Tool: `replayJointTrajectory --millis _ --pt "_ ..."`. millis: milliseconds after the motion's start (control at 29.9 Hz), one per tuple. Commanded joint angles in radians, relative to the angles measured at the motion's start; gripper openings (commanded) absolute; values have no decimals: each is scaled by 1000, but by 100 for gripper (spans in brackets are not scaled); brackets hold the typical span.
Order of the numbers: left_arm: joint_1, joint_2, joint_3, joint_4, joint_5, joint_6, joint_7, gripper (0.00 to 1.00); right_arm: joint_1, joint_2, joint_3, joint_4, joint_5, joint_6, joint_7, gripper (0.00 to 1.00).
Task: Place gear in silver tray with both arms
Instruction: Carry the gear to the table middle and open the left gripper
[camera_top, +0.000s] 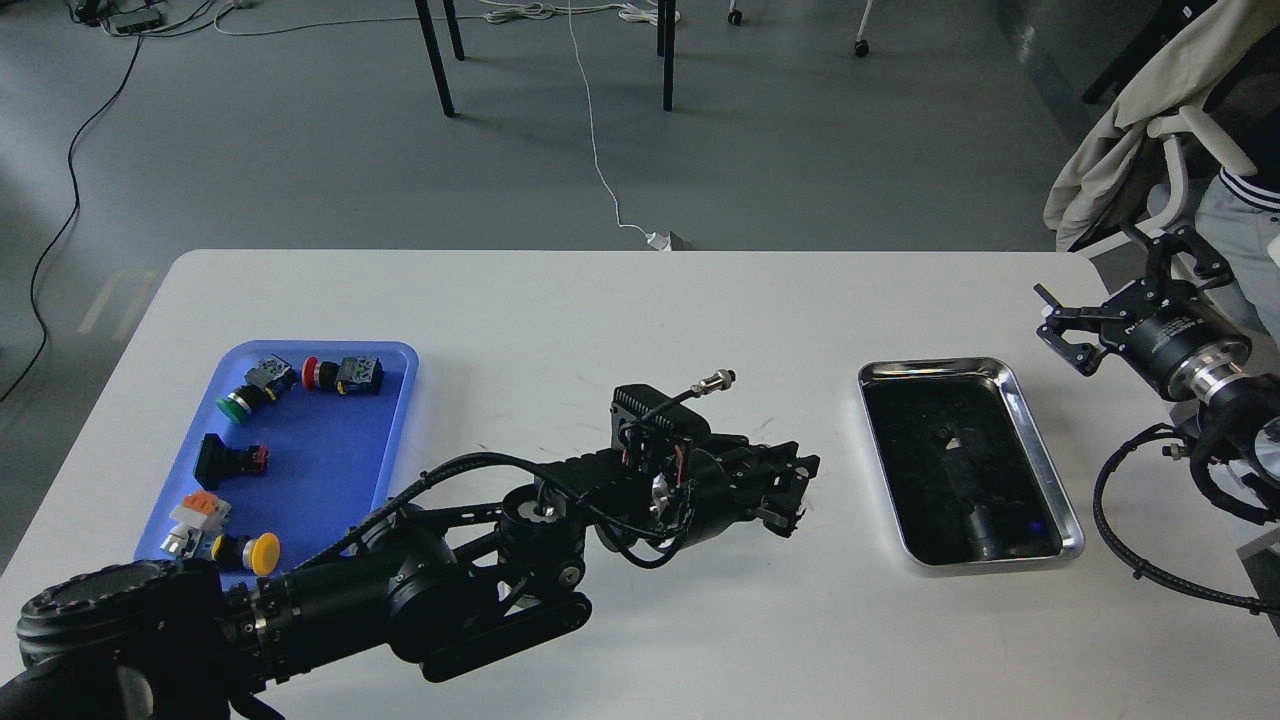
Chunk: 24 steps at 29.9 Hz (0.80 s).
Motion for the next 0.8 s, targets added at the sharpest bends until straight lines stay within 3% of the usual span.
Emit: replayJointTrajectory --millis 0,368,468,535,568,668,735,768 --pt "1 -1 18 73 -4 4 -17 8 2 -1 0 -2 0 0 0 98" --pt "17 -1 41 113 -3 41 -26 10 2 -3 2 -2 0 0 0 98" --pt "18 -1 41 113 -3 44 -25 15 2 -4 2 0 0 0 0 98" --pt "17 -1 41 112 -4 47 -23 27 2 -9 2 1 0 0 0 98" --pt "18 -1 41 112 -4 50 -23 39 2 -9 2 3 0 0 0 98" --pt "26 -1 41 113 -15 84 -26 62 -1 -9 -3 4 0 0 0 98" --pt "52 -1 38 110 -29 116 -29 87 -3 -7 -11 6 0 0 0 98" --pt "59 -1 33 109 -45 135 -29 92 -3 -7 -12 6 0 0 0 98"
